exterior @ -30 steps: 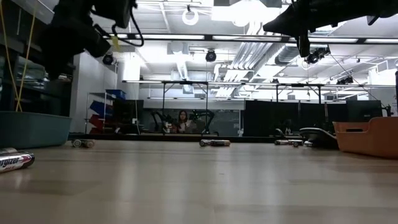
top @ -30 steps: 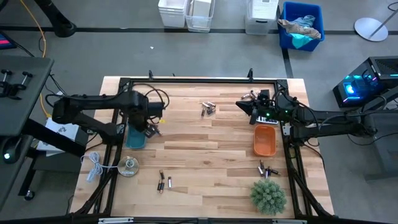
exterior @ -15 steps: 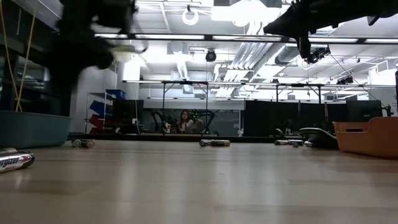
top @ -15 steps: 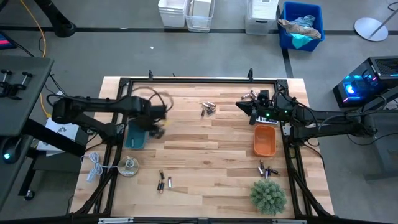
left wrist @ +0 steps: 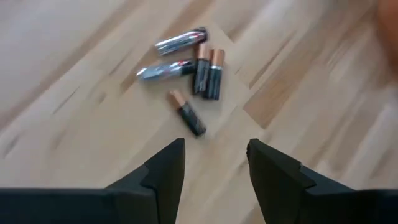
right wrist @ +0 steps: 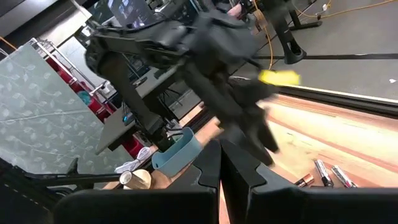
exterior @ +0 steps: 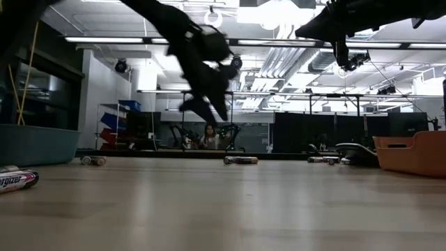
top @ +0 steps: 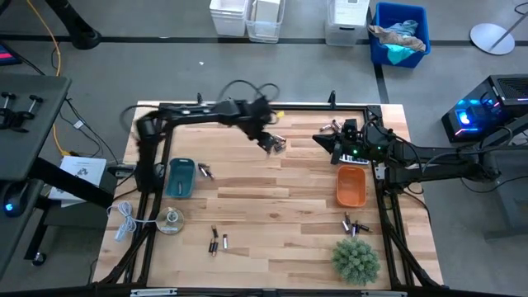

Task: Sort batteries
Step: Put the silver battery into the blue bin

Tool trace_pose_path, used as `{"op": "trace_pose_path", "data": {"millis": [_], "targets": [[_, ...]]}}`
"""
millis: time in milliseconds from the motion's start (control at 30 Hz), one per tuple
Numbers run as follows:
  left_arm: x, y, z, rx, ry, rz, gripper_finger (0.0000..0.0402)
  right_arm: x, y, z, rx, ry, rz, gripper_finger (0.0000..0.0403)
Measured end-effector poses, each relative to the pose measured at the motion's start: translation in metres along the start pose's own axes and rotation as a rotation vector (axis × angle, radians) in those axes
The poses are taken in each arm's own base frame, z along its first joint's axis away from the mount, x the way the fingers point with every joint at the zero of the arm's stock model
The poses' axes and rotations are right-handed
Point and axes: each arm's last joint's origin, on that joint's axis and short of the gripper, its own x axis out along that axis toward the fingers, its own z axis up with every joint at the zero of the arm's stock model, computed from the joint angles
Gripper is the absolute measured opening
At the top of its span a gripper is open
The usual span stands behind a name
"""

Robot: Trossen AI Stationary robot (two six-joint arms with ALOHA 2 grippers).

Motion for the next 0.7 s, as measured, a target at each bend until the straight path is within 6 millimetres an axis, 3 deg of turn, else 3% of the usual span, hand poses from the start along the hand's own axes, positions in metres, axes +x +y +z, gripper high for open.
{"op": "trace_pose_path", "data": {"millis": [167,367,567,700], "targets": [[0.029,0.000,0.028,0.328,0.090,0.044,0.0165,0.000,0.000,0.000,0.000,-0.009,-0.013,0.0000],[0.039,0.012,0.045,0.635,0.079,0.087,0.0168,0.000,-0.001,0.001,0.000,-0.028,-0.038,0.0000],[0.053,0.035,0.042,0.804,0.175,0.098,0.0168,0.000,-0.001,0.001,-0.001,-0.036,-0.050,0.0000],[0.058,0.033,0.039,0.877,0.197,0.091,0.0168,0.000,-0.001,0.001,-0.019,-0.037,-0.052,0.0000]]}}
